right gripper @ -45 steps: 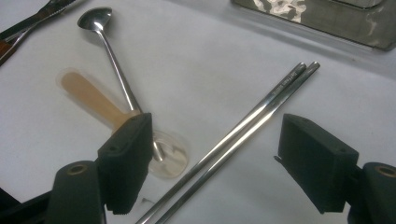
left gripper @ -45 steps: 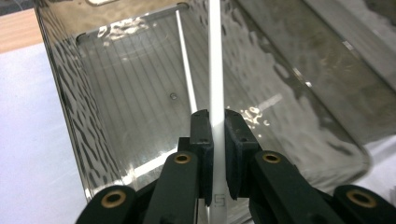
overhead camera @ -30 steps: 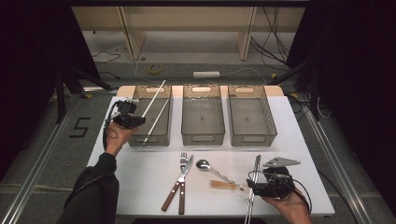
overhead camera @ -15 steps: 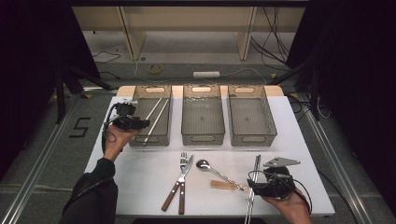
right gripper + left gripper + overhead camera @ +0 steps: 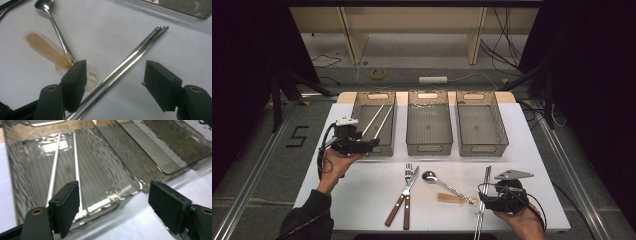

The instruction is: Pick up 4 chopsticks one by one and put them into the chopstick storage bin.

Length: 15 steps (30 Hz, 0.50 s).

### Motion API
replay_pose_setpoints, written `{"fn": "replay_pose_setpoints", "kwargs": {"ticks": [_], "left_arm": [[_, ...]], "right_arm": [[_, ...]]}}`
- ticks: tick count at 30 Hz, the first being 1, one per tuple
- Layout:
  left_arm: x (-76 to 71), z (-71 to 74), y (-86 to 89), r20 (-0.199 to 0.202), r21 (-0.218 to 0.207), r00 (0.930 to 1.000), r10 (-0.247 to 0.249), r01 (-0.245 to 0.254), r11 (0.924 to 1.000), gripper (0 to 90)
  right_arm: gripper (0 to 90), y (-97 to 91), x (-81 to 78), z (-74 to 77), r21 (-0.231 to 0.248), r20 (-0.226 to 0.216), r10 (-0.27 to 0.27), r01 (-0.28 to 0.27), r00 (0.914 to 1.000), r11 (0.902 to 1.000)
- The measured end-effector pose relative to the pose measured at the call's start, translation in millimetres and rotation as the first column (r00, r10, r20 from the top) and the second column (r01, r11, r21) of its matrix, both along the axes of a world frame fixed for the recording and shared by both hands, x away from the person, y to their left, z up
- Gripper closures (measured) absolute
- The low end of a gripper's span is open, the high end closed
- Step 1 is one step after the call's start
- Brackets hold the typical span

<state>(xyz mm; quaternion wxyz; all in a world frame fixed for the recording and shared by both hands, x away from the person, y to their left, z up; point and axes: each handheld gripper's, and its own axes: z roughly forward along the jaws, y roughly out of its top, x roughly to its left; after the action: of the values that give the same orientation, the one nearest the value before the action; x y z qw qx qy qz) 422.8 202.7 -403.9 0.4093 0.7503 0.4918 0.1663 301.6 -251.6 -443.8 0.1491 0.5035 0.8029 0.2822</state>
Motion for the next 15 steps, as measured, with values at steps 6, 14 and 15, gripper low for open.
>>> {"fn": "replay_pose_setpoints", "kwargs": {"ticks": [6,14,15], "left_arm": [[-16.5,-1.0,-8.5,0.032,-0.015,0.9990,-0.031,0.031,0.9994,21.2],[-42.2,-4.1,-18.4,0.063,-0.009,0.9950,-0.078,0.079,0.9969,19.9],[-44.8,-4.4,-18.7,0.065,-0.006,0.9945,-0.082,0.083,0.9966,19.7]], "right_arm": [[39.2,0.1,-1.3,-2.3,-0.002,-0.011,-0.010,0.010,0.9999,0.9999],[46.6,0.5,-3.0,-6.6,-0.027,-0.035,-0.042,0.042,0.9985,0.9988],[47.8,0.6,-3.0,-7.4,-0.030,-0.037,-0.044,0.043,0.9983,0.9986]]}}
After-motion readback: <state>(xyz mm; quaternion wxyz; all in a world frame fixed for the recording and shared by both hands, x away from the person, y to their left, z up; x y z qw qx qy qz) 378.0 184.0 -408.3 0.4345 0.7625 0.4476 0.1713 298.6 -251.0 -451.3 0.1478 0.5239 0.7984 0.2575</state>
